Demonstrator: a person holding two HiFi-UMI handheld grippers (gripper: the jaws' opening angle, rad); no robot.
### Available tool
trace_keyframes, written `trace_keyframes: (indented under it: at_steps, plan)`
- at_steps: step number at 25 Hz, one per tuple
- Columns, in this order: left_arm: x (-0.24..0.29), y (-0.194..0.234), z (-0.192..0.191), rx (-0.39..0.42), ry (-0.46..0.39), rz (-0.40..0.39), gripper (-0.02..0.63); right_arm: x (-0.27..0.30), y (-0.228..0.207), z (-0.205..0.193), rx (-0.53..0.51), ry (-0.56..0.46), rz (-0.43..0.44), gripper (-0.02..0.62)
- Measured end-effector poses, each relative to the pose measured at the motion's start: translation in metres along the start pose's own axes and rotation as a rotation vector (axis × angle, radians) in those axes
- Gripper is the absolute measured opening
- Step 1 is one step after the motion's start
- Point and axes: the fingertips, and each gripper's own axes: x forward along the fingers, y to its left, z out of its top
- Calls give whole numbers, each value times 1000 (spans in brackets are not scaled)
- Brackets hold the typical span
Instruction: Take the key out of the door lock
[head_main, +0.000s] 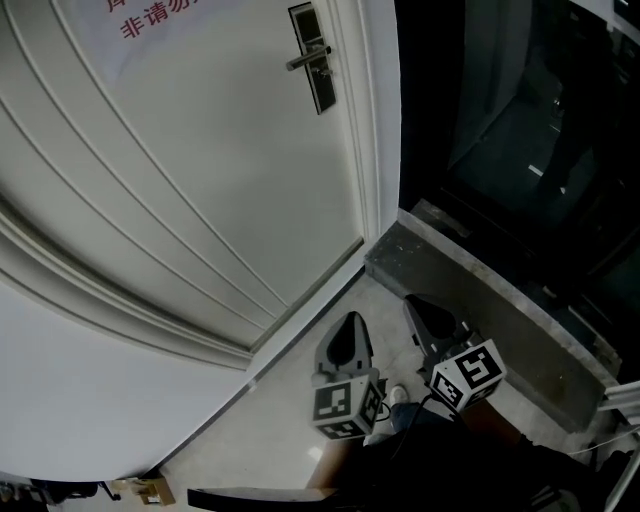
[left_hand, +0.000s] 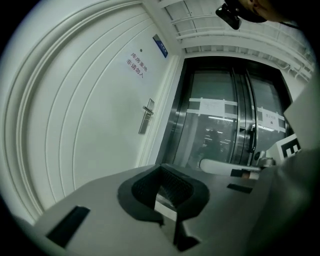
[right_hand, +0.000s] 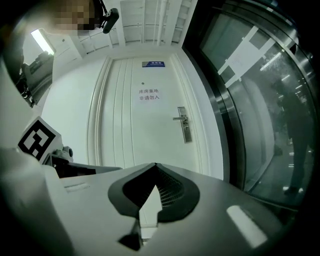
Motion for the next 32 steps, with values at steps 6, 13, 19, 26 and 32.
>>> trace_keyframes:
  at_steps: [6,13,19,26,32]
  plan:
    - [63,1,11,-32,4,25,0,41,-49,7,4,10,14,0]
    - [112,20,14,-28,15,44,0,83,-79,5,23,19,22,0]
    - [169,43,36,-17,11,37,0,133,-114,7,32,0,-17,0]
    - [256,76,73,10,17,-30,0,224,-150,24,30,-11,-53,0]
    - [296,96,84,22,33,-80,0,272,-162,30,28,-21,-78,0]
